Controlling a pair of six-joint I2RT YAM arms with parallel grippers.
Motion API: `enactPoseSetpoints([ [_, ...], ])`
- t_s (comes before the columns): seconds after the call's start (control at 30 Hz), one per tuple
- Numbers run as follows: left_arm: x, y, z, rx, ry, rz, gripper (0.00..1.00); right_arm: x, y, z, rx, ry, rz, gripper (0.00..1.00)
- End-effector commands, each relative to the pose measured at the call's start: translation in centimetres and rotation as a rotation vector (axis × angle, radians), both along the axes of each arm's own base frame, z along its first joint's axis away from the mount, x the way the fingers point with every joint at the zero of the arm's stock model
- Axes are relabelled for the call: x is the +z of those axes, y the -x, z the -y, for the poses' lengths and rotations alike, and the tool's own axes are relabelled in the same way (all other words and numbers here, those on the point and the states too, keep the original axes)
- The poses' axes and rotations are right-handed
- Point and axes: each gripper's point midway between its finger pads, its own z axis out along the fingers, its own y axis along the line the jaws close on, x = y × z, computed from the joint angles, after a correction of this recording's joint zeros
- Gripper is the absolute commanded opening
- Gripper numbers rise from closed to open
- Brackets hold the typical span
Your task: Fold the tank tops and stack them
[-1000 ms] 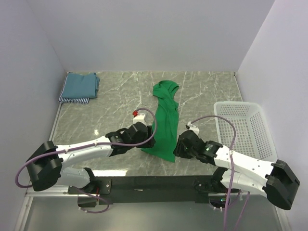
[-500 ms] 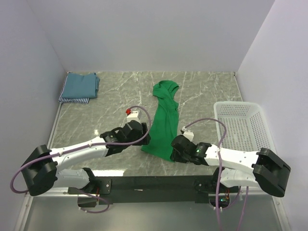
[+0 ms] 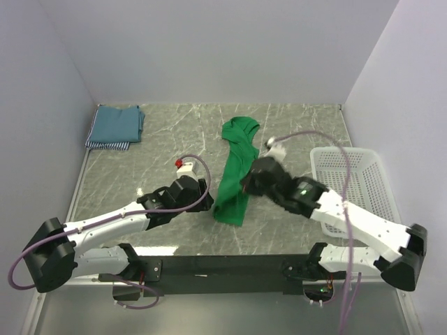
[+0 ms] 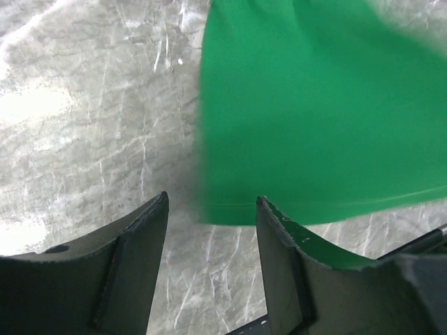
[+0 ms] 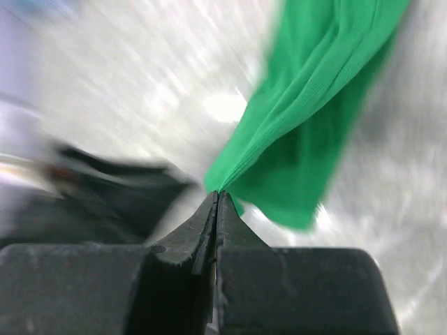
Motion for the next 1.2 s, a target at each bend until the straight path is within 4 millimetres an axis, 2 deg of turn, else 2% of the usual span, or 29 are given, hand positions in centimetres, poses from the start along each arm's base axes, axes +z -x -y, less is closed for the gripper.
enactPoseSetpoints([
  [0.0, 1.4, -0.3, 0.9, -0.013, 0.087, 0.018, 0.57, 7.0, -2.9, 3.4, -0.078, 0.05, 0.165, 0.0],
  [0.03, 1.4, -0.2, 1.0, -0.017, 0.091, 0.016, 0.57, 8.8, -3.5, 3.4, -0.084, 0.034, 0.189, 0.0],
  [0.1, 1.2, -0.2, 1.3, -0.028, 0.101, 0.011, 0.56, 10.2, -4.6, 4.6, -0.109, 0.042, 0.212, 0.0],
  [0.2, 0.9, 0.0, 2.0, -0.054, 0.111, -0.007, 0.56, 10.7, -5.9, 7.0, -0.163, 0.05, 0.22, 0.0],
  [0.3, 0.5, 0.1, 3.0, -0.084, 0.127, -0.028, 0.54, 11.0, -7.1, 11.3, -0.262, 0.07, 0.227, 0.0],
  [0.37, 0.7, 0.0, 3.9, -0.1, 0.161, -0.031, 0.53, 11.2, -7.1, 13.5, -0.313, 0.083, 0.236, 0.0],
  [0.4, -0.1, 0.4, 4.2, -0.12, 0.157, -0.062, 0.52, 11.5, -7.3, 15.2, -0.361, 0.096, 0.245, 0.0],
  [0.47, 0.0, 0.1, 5.3, -0.133, 0.19, -0.053, 0.52, 11.4, -7.2, 16.6, -0.389, 0.116, 0.244, 0.0],
  [0.5, -0.8, 0.1, 5.5, -0.138, 0.177, -0.07, 0.52, 11.2, -7.0, 17.3, -0.406, 0.12, 0.24, 0.0],
  [0.73, -2.9, -0.1, 7.3, -0.212, 0.145, -0.101, 0.56, 9.4, -6.5, 17.8, -0.4, 0.119, 0.213, 0.0],
  [0.83, -3.2, 0.6, 8.9, -0.28, 0.17, -0.116, 0.59, 8.5, -6.3, 17.7, -0.394, 0.115, 0.199, 0.0],
  [1.03, -3.8, 2.1, 12.1, -0.35, 0.272, -0.171, 0.59, 7.6, -6.4, 17.5, -0.385, 0.113, 0.185, 0.0],
  [1.17, -5.2, 2.8, 14.0, -0.349, 0.298, -0.235, 0.58, 7.7, -6.2, 17.5, -0.384, 0.105, 0.191, 0.0],
])
